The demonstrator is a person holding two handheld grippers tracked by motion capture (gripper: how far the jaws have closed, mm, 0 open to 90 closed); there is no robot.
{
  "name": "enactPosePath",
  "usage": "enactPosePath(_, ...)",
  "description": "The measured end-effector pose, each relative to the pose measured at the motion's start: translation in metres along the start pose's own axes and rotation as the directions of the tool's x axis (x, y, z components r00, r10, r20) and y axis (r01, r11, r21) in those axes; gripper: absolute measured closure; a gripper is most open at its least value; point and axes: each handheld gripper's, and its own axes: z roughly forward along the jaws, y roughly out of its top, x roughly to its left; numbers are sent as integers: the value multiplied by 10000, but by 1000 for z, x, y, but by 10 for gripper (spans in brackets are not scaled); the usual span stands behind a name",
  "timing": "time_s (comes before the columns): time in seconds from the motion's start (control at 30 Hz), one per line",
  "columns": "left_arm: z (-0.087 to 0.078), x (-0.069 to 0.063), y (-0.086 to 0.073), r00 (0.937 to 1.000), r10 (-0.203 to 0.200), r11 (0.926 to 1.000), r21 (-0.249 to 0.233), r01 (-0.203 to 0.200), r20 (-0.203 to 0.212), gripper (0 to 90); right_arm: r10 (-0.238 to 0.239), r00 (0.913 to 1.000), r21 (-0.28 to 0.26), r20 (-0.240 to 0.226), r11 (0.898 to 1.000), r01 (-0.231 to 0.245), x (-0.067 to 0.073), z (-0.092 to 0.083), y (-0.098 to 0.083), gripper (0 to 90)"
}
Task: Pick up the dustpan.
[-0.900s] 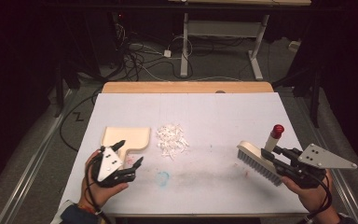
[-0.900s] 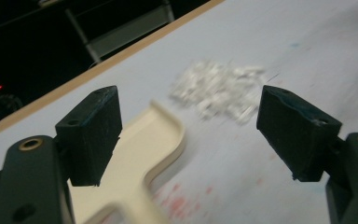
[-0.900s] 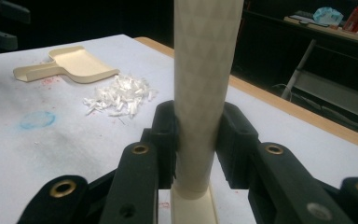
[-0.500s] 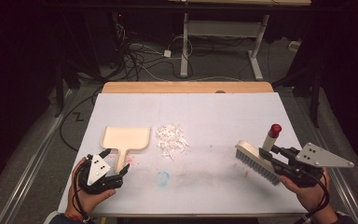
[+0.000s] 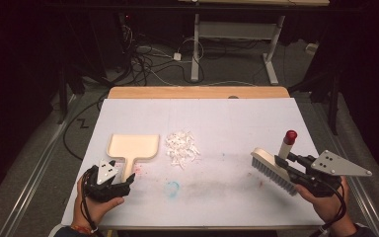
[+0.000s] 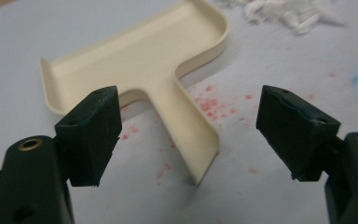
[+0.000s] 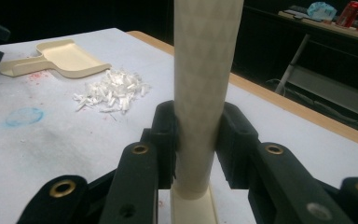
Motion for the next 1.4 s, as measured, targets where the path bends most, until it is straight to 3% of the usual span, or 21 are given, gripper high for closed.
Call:
enactPosePath(0.03, 3, 2, 0, 9997, -224, 9995, 203, 227, -130, 223, -3, 10000, 6, -17, 10000, 3, 0, 1, 0, 712)
enactPosePath(0.1, 9, 5, 0, 9978, -661, 9971, 371, 658, 72, 225, -16, 10000, 49, -28, 10000, 16, 1, 4, 0, 712)
enactPosePath(0.17, 18, 8, 1, 9937, -1121, 9910, 735, 1116, 24, 231, -42, 10000, 21, -20, 10000, 42, 2, 6, -1, 712)
enactPosePath(0.23, 28, 12, 2, 9843, -1756, 9801, 979, 1728, 201, 235, -126, 9999, -28, 97, 9999, 126, 2, 8, -1, 712)
enactPosePath(0.4, 46, 17, 6, 9689, -2474, 9575, 1513, 2456, -68, 264, -108, 9996, 24, 243, 9999, 107, 2, 11, -2, 712)
enactPosePath(0.47, 50, 16, 9, 9740, -2255, 9622, 1525, 2258, -191, 292, -97, 9995, 55, 288, 9999, 95, 2, 11, -2, 712)
enactPosePath(0.57, 55, 18, 16, 9721, -2331, 9585, 1625, 2340, -250, 367, -28, 9995, 34, 321, 10000, 27, 2, 11, -2, 712)
enactPosePath(0.77, 59, 25, 20, 9736, -2280, 9605, 1626, 2260, -62, 602, -100, 9996, 25, 255, 9999, 99, 5, 11, -2, 712)
enactPosePath(0.8, 59, 27, 20, 9762, -2170, 9630, 1648, 2132, 50, 630, -109, 9996, 29, 252, 9999, 109, 5, 10, -2, 712)
enactPosePath(0.9, 59, 30, 22, 9774, -2102, 9626, 1798, 2028, 231, 636, -44, 9996, 4, 284, 10000, 44, 3, 10, -3, 712)
enactPosePath(1.07, 55, 33, 25, 9879, -1540, 9700, 1927, 1482, 158, 638, 99, 9992, 16, 400, 9999, -100, -1, 10, -5, 712)
enactPosePath(1.2, 44, 38, 28, 9922, -1232, 9686, 2199, 1157, 206, 638, 119, 9989, 18, 443, 9999, -120, -2, 10, -6, 712)
enactPosePath(1.33, 28, 40, 33, 9976, -505, 9678, 2490, 371, 473, 639, 143, 9990, 40, 434, 9999, -144, -2, 10, -6, 712)
enactPosePath(1.4, 19, 39, 34, 9983, -332, 9673, 2528, 201, 478, 640, 136, 9988, 69, 467, 9999, -140, -2, 9, -5, 712)
